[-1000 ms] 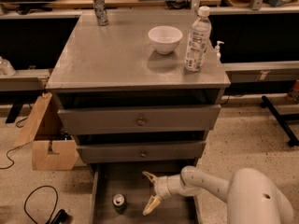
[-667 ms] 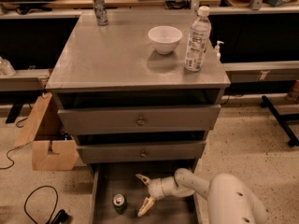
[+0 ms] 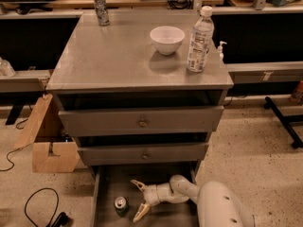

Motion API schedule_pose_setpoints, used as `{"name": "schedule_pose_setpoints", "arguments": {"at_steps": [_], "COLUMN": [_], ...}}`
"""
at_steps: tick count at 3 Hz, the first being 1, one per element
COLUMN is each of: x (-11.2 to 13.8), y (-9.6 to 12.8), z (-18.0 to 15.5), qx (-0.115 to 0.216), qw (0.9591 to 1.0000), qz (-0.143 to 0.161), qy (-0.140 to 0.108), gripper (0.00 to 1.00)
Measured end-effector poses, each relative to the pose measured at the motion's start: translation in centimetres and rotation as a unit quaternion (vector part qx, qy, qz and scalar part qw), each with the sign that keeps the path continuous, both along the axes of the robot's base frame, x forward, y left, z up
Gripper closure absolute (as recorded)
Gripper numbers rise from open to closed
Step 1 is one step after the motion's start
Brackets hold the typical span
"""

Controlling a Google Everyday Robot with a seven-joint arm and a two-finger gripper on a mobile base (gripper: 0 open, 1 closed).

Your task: Pick green can from bottom drawer and place on counter

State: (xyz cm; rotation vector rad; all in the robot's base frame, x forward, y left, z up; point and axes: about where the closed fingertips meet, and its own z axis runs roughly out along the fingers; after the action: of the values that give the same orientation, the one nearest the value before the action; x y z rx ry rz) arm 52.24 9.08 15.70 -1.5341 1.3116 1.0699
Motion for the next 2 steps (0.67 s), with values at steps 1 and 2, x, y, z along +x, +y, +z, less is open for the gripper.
{"name": "schedule_pose_setpoints", "arguments": {"at_steps": [1,2], "x": [-1.2,-2.8], "y": [1.8,3.1], "z": [0.1,0.5], "qx": [-0.004,-0.014], "qw": [0.9999,0.9995], "qz": [0.010,0.010], "qy": [0.013,0.028], "gripper": [0.00,0.00]}}
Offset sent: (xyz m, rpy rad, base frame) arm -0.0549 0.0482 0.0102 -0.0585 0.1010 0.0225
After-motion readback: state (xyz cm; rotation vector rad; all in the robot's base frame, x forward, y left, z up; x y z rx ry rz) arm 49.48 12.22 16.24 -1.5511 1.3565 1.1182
